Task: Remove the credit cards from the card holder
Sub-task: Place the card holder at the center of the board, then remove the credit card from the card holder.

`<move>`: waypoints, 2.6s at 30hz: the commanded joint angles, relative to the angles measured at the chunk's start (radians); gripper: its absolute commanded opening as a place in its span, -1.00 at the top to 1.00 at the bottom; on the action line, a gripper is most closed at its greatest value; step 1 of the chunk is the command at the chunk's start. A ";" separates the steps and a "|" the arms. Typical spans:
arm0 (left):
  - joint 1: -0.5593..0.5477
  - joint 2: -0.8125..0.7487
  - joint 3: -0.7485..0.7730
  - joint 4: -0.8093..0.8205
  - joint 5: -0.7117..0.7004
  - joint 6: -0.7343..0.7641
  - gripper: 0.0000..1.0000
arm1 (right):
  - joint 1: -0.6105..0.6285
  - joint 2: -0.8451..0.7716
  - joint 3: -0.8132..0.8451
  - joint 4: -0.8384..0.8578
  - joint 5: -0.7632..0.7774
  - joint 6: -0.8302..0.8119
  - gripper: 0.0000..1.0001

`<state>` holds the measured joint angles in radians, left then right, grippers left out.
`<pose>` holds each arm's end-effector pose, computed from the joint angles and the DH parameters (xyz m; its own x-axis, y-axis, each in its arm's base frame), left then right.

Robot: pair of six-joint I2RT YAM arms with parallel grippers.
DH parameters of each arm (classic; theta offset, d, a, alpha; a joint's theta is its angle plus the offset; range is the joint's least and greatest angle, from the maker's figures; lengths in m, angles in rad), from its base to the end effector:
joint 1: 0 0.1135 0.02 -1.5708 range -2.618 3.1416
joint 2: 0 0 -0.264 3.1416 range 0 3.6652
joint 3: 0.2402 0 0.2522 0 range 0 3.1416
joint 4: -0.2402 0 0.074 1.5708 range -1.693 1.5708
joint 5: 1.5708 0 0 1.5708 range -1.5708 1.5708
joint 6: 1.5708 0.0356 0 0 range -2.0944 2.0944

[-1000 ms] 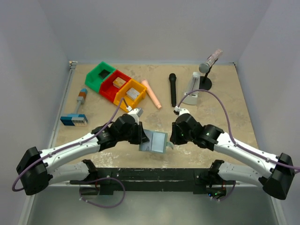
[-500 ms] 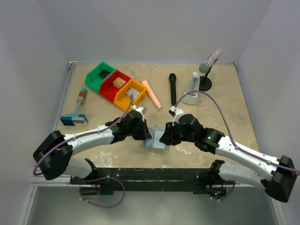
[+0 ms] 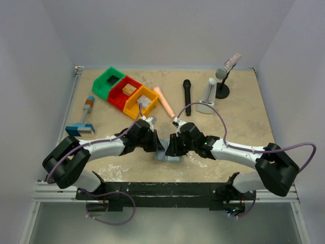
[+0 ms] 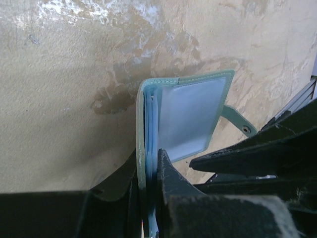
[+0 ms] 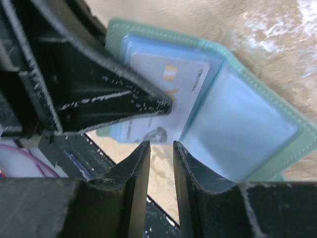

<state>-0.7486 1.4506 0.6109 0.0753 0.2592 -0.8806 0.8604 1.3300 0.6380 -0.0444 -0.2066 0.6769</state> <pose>0.1951 -0.1937 0.1583 -0.9347 -0.1491 -0.3228 0.1142 0.7340 -0.6695 0.1670 0.2053 0.1867 -0.8683 -0.0693 -0.4912 -0.3813 0.7267 0.5715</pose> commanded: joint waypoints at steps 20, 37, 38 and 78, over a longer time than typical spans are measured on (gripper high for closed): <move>0.028 0.014 0.145 -0.265 0.000 0.091 0.40 | -0.072 0.087 -0.104 0.152 -0.010 0.050 0.41; 0.031 -0.311 0.171 -0.511 -0.207 0.172 0.05 | -0.072 0.090 -0.034 0.048 0.021 -0.002 0.42; 0.031 -0.324 0.165 -0.491 -0.183 0.167 0.07 | -0.072 0.087 -0.028 0.048 0.021 -0.005 0.42; 0.003 -0.058 -0.146 0.026 -0.098 -0.035 1.00 | -0.052 0.040 0.046 -0.055 -0.016 0.016 0.27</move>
<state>-0.7448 1.3815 0.4911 0.0906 0.1841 -0.9073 0.8112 1.3212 0.6964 -0.1009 -0.2371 0.6888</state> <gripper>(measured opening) 0.012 0.380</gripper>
